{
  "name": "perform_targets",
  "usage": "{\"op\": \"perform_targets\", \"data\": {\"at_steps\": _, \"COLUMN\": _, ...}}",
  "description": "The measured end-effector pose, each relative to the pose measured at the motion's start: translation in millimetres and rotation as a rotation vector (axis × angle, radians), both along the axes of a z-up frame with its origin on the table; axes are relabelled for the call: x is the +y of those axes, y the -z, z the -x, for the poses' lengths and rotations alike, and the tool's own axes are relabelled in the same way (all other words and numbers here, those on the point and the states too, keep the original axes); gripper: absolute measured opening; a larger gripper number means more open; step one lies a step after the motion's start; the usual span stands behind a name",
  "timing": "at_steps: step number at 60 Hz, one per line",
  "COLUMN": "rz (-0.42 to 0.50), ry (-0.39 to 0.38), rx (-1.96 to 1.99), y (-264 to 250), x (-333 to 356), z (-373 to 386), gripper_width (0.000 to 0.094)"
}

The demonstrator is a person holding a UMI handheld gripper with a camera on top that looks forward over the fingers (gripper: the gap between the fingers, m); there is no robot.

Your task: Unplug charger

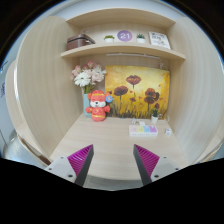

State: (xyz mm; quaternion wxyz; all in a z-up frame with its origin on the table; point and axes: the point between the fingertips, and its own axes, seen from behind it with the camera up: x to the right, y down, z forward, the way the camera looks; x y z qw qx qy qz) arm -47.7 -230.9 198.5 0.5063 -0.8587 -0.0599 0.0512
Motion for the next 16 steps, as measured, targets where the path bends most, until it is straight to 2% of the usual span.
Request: {"op": "perform_targets", "data": {"at_steps": 16, "rz": 0.031, "ry": -0.003, "rx": 0.004, "y": 8.1, "x": -7.1, "z": 3.2, "gripper_width": 0.0806}}
